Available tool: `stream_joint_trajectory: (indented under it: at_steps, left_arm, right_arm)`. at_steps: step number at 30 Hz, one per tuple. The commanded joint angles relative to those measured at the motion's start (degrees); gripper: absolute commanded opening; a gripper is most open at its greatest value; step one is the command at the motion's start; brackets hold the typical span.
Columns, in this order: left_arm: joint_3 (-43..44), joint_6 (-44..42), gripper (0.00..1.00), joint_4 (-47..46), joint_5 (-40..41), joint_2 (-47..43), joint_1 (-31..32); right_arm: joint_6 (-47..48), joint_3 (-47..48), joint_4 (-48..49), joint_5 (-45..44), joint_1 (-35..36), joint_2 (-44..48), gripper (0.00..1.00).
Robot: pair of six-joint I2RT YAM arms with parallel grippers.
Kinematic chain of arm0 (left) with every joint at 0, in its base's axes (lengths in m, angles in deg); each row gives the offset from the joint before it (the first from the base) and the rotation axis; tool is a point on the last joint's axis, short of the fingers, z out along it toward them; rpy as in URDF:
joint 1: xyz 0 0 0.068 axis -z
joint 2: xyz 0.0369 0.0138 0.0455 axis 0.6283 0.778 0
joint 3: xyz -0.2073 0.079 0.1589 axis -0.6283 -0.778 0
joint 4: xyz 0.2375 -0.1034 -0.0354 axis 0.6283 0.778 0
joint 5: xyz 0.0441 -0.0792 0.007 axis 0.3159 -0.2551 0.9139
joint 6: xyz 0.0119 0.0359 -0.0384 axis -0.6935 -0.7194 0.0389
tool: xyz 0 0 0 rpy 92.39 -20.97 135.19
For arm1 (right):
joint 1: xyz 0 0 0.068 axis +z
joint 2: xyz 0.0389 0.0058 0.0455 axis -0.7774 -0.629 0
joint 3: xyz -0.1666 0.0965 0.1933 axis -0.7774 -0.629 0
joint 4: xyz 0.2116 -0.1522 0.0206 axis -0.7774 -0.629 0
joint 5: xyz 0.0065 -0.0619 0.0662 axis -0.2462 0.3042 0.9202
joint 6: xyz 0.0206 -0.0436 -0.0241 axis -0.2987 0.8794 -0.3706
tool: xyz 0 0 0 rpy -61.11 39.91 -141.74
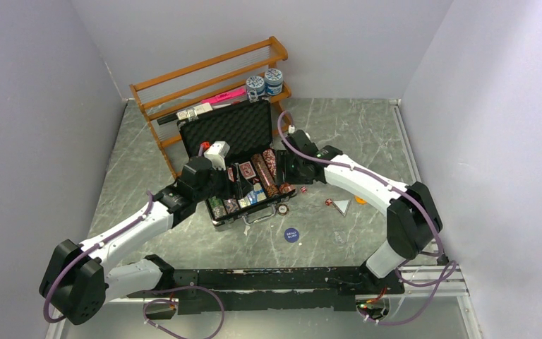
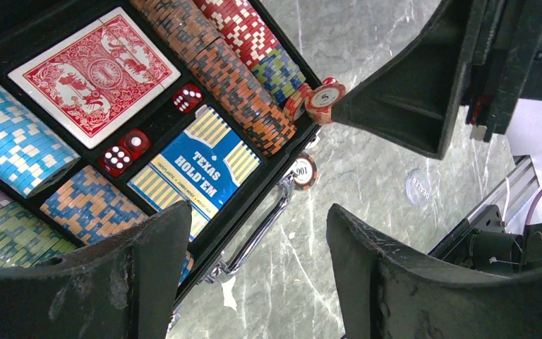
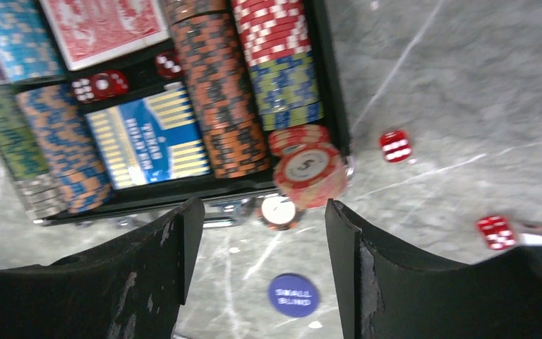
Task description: Pack up texas hold em set
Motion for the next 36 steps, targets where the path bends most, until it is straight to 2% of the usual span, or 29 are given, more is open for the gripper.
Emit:
stream_joint_trajectory:
  at_steps: [1,5,8,14,23,36]
  left_arm:
    - [0.43,-1.49,0.75,0.21,-0.10,-0.82,0.23]
    - [0.17,-1.35,0.76,-0.02,-0.05,-1.04,0.23]
    - [0.32,-1.20,0.76,-0.32,-0.09,-0.89,0.23]
    - [0.96,-1.40,0.76,-0.06,-0.15,-0.73,0.23]
    - [1.38,-1.21,0.76,-0.40,-0.34,-0.25,0.23]
    - [0.69,-1.40,0.76,0.28,0.29,-1.05,0.23]
  right_arm:
    - [12.25,1.84,-0.78,-6.76,-0.75,-1.19,0.68]
    - [17.46,2.68,-1.11,-3.76,-0.63,-3.58,0.67]
    - [20.50,3.98,-1.65,-0.41,-0.45,-5.43,0.63]
    - [22.33,5.21,-2.69,-1.02,-0.14,-7.54,0.56]
    - [22.40,7.04,-2.64,-0.36,-0.17,-11.64,0.36]
    - [20.15,11.11,-4.20,1.85,-0.16,-17.08,0.31]
